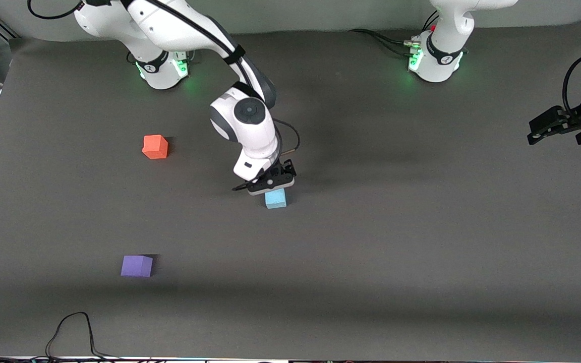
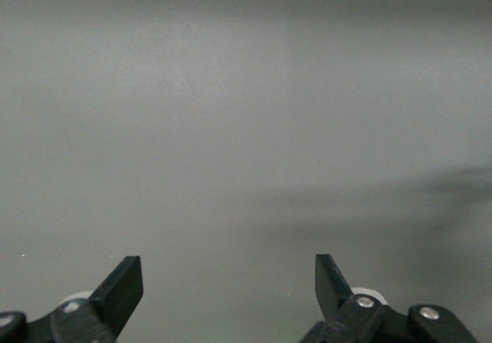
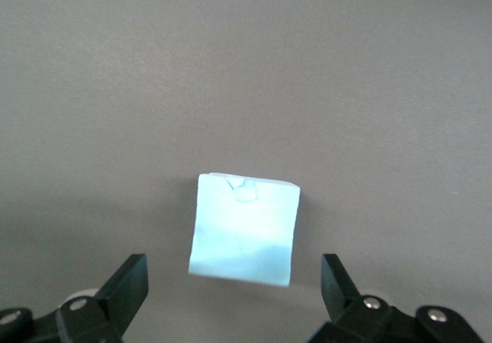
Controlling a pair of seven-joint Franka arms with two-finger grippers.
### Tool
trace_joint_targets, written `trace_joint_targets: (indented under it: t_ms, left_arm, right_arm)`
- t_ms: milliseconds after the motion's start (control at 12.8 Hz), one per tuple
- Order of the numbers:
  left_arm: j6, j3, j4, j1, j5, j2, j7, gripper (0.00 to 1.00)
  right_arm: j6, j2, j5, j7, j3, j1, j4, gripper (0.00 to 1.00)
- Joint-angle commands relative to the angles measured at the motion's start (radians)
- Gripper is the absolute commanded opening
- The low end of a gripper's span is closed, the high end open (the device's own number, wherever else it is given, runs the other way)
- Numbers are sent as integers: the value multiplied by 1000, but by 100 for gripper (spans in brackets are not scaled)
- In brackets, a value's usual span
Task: Place blue block between orange and purple blocks
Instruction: 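Lower the right gripper over the blue block and close it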
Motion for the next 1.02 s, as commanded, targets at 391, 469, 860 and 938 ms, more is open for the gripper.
trace_joint_targets:
  t_ms: [391,469,860,938]
  left_arm:
    - [-22,-59,1,52,13,-19,13,100]
    - [-23,-59,1,52,14,-19,15,100]
    - [-37,-56,-1,54,14,-18,73,100]
    - [-39,-53,-2,54,14,-18,79,100]
  right_arm:
    - [94,105,-5,27,-1,0,19,100]
    - [94,103,-5,27,-1,0,19,99]
    - [91,99,-3,77,-1,0,68,36]
    - [83,97,-3,80,-1,-8,82,35]
